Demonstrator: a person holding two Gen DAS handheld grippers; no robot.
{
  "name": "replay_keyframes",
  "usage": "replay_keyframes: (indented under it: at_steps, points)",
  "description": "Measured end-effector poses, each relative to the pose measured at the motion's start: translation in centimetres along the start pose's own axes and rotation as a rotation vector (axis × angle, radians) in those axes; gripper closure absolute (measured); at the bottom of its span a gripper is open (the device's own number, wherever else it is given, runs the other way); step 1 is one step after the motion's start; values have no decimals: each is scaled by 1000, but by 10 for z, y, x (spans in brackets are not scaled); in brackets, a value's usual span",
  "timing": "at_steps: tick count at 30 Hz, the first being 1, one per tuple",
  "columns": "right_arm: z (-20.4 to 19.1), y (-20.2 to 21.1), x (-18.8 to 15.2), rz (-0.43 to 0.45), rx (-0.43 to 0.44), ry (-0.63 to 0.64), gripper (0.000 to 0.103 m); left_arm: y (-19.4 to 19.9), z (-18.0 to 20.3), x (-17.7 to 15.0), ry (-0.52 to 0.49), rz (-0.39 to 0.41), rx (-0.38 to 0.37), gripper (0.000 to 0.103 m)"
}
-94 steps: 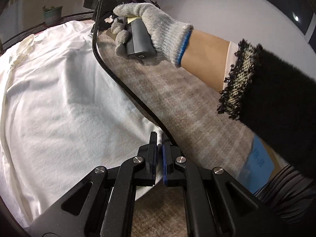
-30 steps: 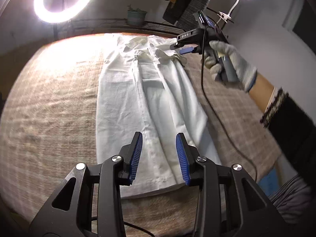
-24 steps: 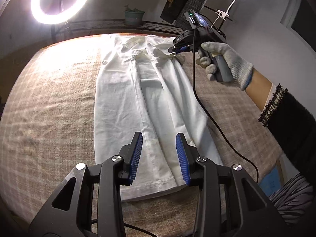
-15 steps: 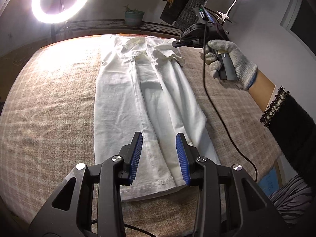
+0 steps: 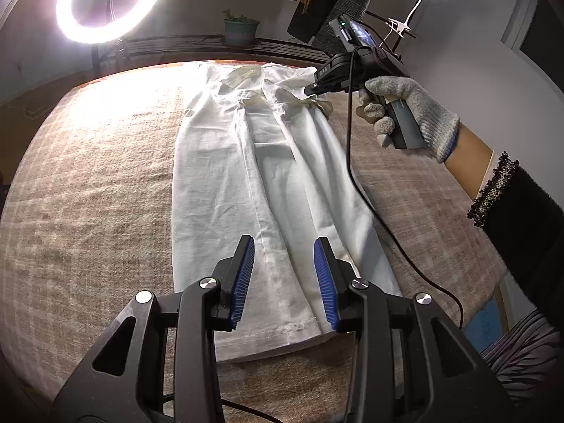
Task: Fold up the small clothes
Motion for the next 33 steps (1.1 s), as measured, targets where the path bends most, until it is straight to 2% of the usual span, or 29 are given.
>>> replay_keyframes:
  at_steps: [10, 17, 20, 24, 32, 33]
  points:
    - [8, 34, 22, 123, 138, -135, 103, -1, 0, 1, 9, -2, -12, 68]
    - [-31, 38, 61, 181, 265, -169, 103, -3, -8, 8, 27, 3, -17, 68]
    - [-56, 27, 82, 183, 278, -138, 103, -5, -12, 10, 33, 2, -15, 68]
    - [-77, -9, 98, 155, 281, -142, 103, -9, -21, 13, 49, 0, -8, 68]
    - [-78, -81, 86, 59, 233, -150, 103, -14, -36, 17, 78, 1, 4, 68]
    - [-76, -89, 83, 46, 240, -159, 99, -14, -37, 17, 79, 1, 6, 68]
Point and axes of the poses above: each gripper's, at about its wrist camera, not at the fingertips, and y roughly against the way its jaws point, z to its right, x to its top, the point moved 10 cm from there along -y, roughly the way its jaws point, and after that the axes turned 11 degrees about x, right-handed, at the moved point
